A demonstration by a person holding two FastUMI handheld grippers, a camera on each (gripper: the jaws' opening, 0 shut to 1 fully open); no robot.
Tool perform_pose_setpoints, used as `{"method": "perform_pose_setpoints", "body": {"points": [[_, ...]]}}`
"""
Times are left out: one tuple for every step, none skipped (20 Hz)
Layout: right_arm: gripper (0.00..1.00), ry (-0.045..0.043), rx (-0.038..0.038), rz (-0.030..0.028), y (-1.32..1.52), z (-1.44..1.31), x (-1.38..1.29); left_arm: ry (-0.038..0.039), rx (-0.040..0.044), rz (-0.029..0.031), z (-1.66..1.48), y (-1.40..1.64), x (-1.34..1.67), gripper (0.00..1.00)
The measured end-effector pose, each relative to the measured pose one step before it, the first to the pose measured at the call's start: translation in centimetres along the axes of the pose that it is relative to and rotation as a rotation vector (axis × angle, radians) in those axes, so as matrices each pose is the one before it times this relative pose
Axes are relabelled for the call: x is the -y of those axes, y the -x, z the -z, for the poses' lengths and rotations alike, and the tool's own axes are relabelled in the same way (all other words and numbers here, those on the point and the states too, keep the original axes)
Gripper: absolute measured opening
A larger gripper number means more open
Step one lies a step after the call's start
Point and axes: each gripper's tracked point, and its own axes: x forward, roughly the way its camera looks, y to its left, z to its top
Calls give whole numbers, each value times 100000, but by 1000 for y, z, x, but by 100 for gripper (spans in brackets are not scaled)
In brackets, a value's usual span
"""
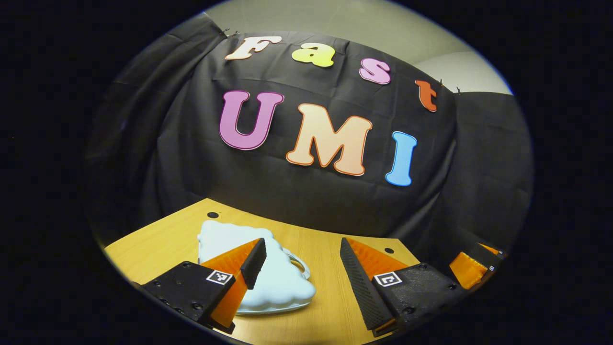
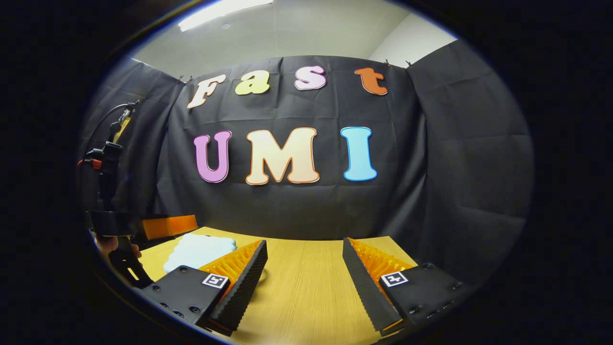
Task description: First open the suitcase, pack the skin care products into it, and then close the suitcase.
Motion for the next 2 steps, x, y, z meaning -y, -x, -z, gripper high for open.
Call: {"method": "perform_pose_setpoints", "body": {"points": [[99,64,-75,25,63,9,-57,-138,24,-269,14,29,-56,91],[99,25,-13,90,133,-28,18,-30,-300,-130,176,1,-26,91]]}}
